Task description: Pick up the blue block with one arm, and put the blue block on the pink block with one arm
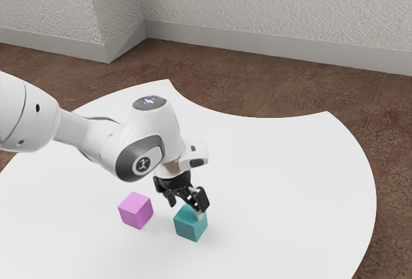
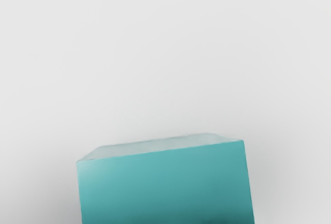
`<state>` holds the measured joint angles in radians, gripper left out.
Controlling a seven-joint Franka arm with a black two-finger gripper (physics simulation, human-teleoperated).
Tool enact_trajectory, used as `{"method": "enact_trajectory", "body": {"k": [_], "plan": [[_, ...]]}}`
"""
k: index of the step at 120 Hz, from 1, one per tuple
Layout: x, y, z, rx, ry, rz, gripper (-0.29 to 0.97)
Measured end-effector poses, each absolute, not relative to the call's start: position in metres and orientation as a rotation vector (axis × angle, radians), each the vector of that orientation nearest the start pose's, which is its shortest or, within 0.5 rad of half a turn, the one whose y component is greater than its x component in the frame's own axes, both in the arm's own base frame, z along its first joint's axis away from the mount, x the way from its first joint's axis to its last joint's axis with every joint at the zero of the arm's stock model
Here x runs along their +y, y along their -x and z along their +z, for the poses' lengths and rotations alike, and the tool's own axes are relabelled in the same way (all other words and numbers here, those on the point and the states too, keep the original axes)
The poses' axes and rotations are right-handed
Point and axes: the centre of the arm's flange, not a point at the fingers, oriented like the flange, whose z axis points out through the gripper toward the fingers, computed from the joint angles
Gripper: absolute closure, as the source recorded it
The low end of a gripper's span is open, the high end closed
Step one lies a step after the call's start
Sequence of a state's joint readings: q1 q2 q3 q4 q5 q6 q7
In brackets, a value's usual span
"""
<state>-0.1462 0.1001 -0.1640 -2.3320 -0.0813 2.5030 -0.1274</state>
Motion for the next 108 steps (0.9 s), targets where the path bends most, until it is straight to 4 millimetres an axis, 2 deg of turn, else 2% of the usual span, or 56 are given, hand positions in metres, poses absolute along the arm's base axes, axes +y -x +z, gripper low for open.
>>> {"method": "enact_trajectory", "body": {"k": [51, 77, 92, 108], "plan": [[-0.161, -0.500, 0.281, 0.173, 3.222, -0.089, 0.00], [-0.162, -0.501, 0.263, 0.165, 3.224, -0.059, 0.00], [-0.162, -0.504, 0.263, 0.162, 3.226, -0.072, 0.00], [-0.163, -0.505, 0.264, 0.162, 3.228, -0.081, 0.09]]}}
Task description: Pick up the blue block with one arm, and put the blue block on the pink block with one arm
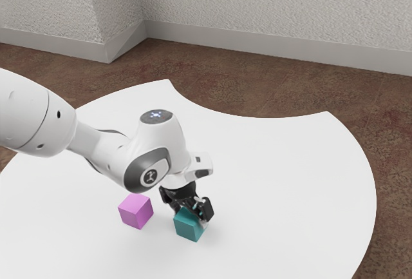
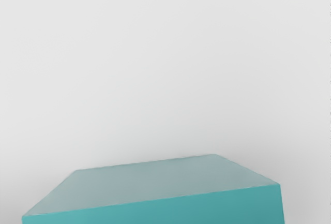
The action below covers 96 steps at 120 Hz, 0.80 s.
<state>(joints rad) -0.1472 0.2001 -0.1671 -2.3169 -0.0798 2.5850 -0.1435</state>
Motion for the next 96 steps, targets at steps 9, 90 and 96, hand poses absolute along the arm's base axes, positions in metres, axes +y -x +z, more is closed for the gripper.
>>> {"method": "enact_trajectory", "body": {"k": [9, 90, 96], "plan": [[-0.163, -0.505, 0.262, 0.160, 3.228, -0.077, 0.13], [-0.154, -0.493, 0.360, 0.142, 3.209, -0.248, 0.32], [-0.150, -0.491, 0.368, 0.137, 3.206, -0.251, 0.32]]}}
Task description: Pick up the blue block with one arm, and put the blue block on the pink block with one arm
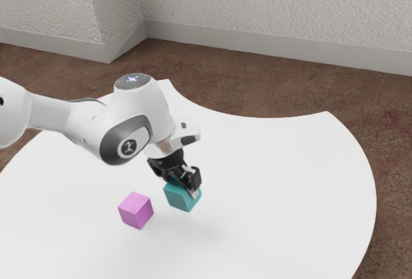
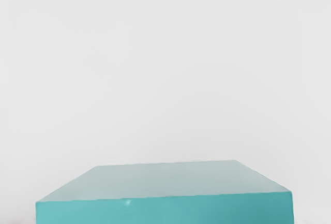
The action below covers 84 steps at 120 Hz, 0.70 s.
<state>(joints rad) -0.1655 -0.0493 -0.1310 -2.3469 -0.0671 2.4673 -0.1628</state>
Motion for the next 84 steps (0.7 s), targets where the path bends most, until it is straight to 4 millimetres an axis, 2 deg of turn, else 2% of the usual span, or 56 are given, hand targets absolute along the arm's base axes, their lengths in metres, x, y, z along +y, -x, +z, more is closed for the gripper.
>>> {"method": "enact_trajectory", "body": {"k": [13, 22, 32, 50, 84], "plan": [[-0.125, -0.489, 0.387, 0.082, 3.201, -0.252, 0.32], [-0.102, -0.482, 0.391, 0.036, 3.197, -0.228, 0.32], [-0.093, -0.469, 0.393, 0.043, 3.193, -0.206, 0.32], [-0.062, -0.458, 0.386, 0.010, 3.180, -0.158, 0.33], [-0.039, -0.460, 0.372, 0.037, 3.150, -0.104, 0.33]]}}
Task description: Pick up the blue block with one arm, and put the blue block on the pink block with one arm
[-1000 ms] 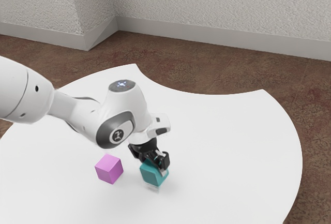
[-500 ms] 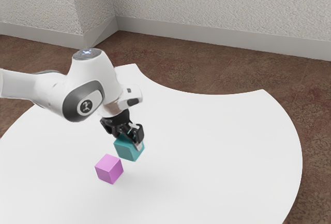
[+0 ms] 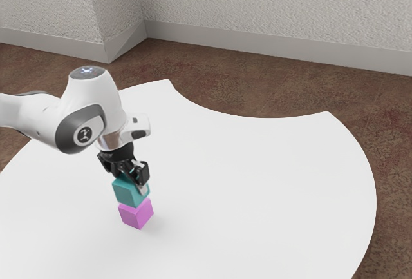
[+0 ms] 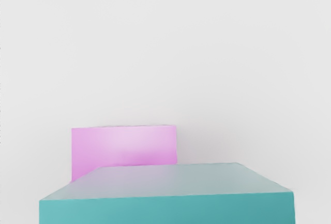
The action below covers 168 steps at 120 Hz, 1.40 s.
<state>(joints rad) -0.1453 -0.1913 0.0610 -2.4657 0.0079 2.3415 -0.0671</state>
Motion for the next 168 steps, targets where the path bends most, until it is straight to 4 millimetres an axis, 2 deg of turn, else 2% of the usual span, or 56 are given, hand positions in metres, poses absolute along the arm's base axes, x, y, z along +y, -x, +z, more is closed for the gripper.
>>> {"method": "enact_trajectory", "body": {"k": [40, 78, 100, 168], "plan": [[-0.025, -0.464, 0.369, 0.049, 3.145, -0.089, 0.34], [-0.023, -0.471, 0.368, 0.083, 3.133, -0.088, 0.35], [-0.015, -0.472, 0.366, 0.077, 3.128, -0.083, 0.35], [-0.015, -0.479, 0.368, 0.101, 3.122, -0.094, 0.35]]}}
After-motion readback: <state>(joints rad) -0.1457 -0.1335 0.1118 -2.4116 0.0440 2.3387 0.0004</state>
